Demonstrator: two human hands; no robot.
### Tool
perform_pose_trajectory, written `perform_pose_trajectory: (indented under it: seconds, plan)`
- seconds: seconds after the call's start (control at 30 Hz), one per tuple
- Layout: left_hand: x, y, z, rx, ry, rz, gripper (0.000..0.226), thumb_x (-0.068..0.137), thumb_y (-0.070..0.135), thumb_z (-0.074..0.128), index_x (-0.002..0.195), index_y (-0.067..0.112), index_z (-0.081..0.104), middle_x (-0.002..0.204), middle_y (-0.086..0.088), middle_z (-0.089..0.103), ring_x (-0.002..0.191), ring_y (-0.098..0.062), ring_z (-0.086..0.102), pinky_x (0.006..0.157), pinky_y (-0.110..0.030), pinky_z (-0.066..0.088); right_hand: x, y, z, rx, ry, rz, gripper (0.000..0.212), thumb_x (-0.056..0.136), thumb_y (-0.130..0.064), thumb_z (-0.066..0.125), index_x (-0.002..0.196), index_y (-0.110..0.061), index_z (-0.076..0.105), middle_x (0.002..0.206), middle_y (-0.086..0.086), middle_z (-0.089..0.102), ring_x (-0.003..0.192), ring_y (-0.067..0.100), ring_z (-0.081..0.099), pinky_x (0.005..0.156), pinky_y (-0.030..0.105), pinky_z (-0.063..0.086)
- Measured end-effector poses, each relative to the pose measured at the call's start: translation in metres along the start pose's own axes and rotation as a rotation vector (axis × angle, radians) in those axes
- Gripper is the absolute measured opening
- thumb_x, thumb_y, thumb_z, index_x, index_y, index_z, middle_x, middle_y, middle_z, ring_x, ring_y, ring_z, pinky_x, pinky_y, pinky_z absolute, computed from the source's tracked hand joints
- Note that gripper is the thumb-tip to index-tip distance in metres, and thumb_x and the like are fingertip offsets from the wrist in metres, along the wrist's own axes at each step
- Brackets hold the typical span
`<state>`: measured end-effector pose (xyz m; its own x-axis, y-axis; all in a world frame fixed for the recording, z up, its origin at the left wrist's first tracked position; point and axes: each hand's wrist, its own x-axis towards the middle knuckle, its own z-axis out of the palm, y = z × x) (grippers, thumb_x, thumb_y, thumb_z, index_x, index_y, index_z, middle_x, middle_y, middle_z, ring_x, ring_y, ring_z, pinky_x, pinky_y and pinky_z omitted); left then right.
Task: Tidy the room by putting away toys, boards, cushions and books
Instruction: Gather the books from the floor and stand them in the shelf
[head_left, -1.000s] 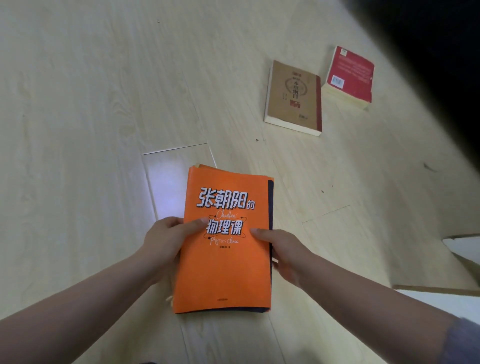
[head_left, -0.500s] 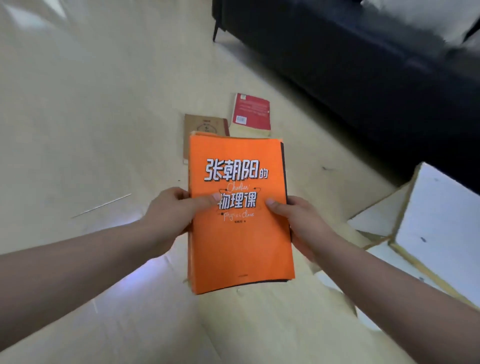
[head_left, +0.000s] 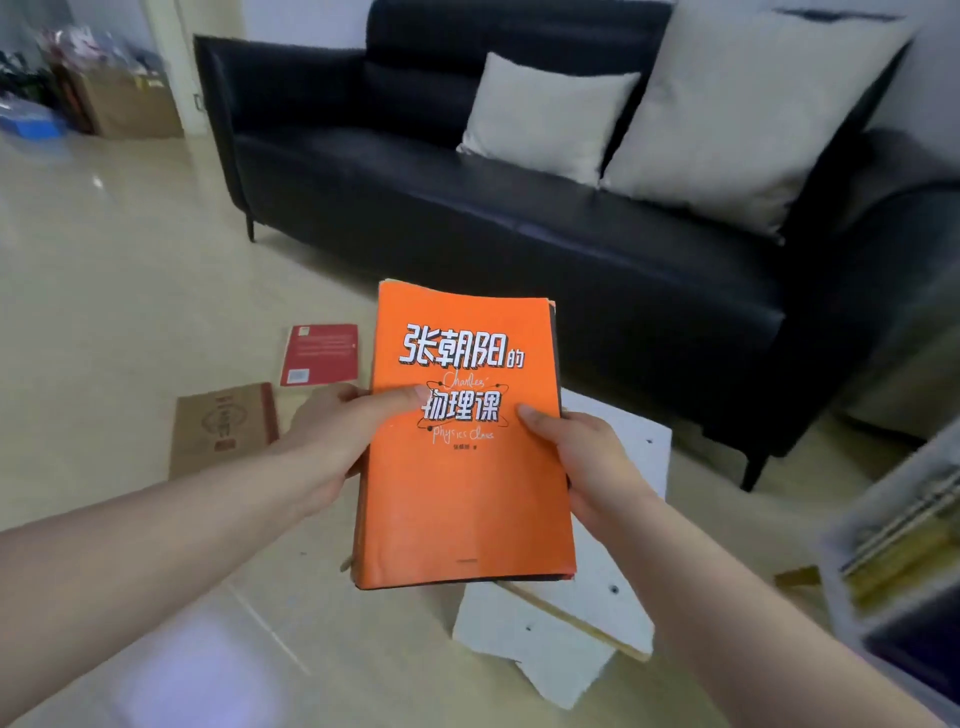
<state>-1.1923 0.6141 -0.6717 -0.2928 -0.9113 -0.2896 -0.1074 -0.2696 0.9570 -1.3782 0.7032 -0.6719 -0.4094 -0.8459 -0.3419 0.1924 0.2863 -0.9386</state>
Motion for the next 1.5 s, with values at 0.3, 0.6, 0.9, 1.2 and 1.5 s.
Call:
perform_pose_trajectory:
  seconds: [0.3, 0.6, 0.9, 1.2, 1.5]
  plan:
    - [0.006, 0.030, 0.150, 0.109, -0.243, 0.076, 0.047, 0.071, 0.040, 0.079, 0.107, 0.016, 0.061, 0.099, -0.003, 0.073, 0.088, -0.024, 0.071, 0.084, -0.042, 0.055, -0.026, -0.019, -0.133, 0.070, 0.335, -0.070, 0.037, 0.089, -0.029, 0.066, 0.119, -0.010, 0.057, 0.104, 0.006, 0.072, 0.091, 0.026, 0.069, 0.076, 0.042, 0.053]
    - [0.002, 0.000, 0.238, 0.181, -0.425, 0.083, 0.048, 0.074, 0.046, 0.076, 0.109, 0.019, 0.059, 0.102, -0.001, 0.071, 0.090, -0.023, 0.069, 0.086, -0.045, 0.055, -0.060, 0.008, -0.195, 0.072, 0.614, -0.063, 0.017, 0.090, -0.028, 0.065, 0.097, -0.014, 0.058, 0.087, 0.003, 0.071, 0.078, 0.022, 0.069, 0.067, 0.036, 0.053]
    - [-0.024, -0.040, 0.295, 0.293, -0.703, 0.118, 0.055, 0.074, 0.048, 0.074, 0.115, 0.018, 0.056, 0.101, -0.001, 0.070, 0.087, -0.021, 0.068, 0.078, -0.036, 0.055, -0.102, 0.070, -0.232, 0.056, 0.892, -0.063, 0.019, 0.097, -0.029, 0.055, 0.109, -0.016, 0.062, 0.100, 0.003, 0.071, 0.088, 0.021, 0.068, 0.070, 0.034, 0.053]
    - [-0.040, -0.081, 0.327, 0.371, -0.811, 0.107, 0.047, 0.074, 0.035, 0.078, 0.107, 0.013, 0.053, 0.095, 0.001, 0.065, 0.078, -0.012, 0.063, 0.060, -0.024, 0.048, -0.107, 0.126, -0.259, 0.061, 1.048, -0.046, 0.014, 0.098, -0.027, 0.052, 0.110, -0.023, 0.059, 0.102, 0.000, 0.069, 0.091, 0.022, 0.068, 0.088, 0.049, 0.053]
    - [-0.060, -0.101, 0.372, 0.615, -0.798, 0.301, 0.043, 0.075, 0.035, 0.077, 0.105, 0.017, 0.052, 0.105, 0.000, 0.062, 0.097, -0.023, 0.063, 0.079, -0.035, 0.051, -0.106, 0.173, -0.277, 0.178, 1.307, -0.256, 0.030, 0.097, -0.019, 0.055, 0.124, -0.028, 0.049, 0.101, -0.013, 0.058, 0.093, 0.014, 0.061, 0.082, 0.035, 0.049]
